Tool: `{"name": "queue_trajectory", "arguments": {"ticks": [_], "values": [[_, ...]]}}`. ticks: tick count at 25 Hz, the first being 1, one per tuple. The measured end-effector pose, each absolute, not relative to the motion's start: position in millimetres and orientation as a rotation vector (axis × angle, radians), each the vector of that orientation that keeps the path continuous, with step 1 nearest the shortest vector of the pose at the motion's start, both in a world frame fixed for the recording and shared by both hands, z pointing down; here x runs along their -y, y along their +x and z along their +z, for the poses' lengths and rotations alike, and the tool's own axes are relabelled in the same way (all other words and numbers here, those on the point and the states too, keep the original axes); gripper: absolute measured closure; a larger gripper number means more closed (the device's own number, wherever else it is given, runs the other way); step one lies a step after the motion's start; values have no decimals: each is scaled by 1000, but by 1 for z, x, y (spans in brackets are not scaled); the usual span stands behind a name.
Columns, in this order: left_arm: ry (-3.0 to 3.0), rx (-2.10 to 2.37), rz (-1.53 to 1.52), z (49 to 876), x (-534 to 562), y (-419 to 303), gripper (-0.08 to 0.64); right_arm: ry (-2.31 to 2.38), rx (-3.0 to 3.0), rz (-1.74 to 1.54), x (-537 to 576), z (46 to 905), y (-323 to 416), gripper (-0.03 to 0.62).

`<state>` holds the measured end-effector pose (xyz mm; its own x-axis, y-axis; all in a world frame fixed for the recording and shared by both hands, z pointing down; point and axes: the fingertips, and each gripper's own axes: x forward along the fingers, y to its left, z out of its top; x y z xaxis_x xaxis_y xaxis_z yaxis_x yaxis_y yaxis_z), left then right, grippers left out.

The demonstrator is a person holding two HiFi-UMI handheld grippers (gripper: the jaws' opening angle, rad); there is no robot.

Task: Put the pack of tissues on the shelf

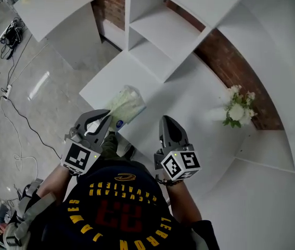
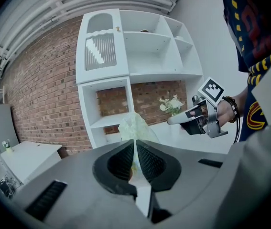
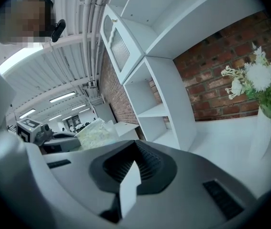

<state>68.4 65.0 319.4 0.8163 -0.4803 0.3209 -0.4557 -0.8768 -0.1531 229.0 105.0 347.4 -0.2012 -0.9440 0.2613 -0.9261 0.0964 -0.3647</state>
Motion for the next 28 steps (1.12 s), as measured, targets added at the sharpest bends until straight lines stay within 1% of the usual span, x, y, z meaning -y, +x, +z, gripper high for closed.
{"name": "queue_trajectory", "arguments": {"ticks": [6,14,21,28], "values": [[-2919,-783,-578,343,-22,61,554,-1993,-2282,-750,-78,356,224,584],[-2916,-765,-558,368,39,71,554,-2056,-2274,-781,-34,361,212,585],[-2956,-680,-558,403,72,102,554,-2129,-2284,-822,-7,370,216,584],[-2930,-613,-561,420,102,128,554,-2191,-2268,-857,16,384,223,586]]}}
